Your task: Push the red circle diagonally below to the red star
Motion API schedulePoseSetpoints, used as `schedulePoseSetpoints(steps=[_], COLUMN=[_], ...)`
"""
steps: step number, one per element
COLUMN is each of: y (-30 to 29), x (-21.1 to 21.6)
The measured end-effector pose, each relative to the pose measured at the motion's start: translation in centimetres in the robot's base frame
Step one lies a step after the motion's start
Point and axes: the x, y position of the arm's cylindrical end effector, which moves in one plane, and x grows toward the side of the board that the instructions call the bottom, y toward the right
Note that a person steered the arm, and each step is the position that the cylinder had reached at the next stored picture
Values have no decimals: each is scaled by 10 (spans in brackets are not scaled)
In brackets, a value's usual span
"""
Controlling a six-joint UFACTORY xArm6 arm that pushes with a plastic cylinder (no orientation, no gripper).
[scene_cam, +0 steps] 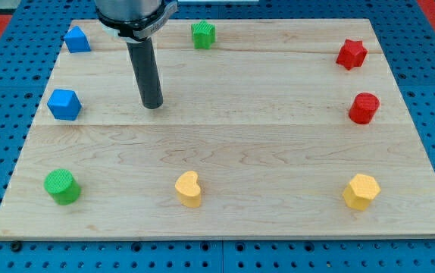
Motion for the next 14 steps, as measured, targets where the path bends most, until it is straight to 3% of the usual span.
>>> schedulePoseSetpoints(steps=[3, 4, 6, 7, 9, 10, 11, 13, 14], y=[22, 88, 306, 344, 309, 374, 375, 304, 340], x=[19, 33, 50, 49, -52, -74, -133, -148, -203])
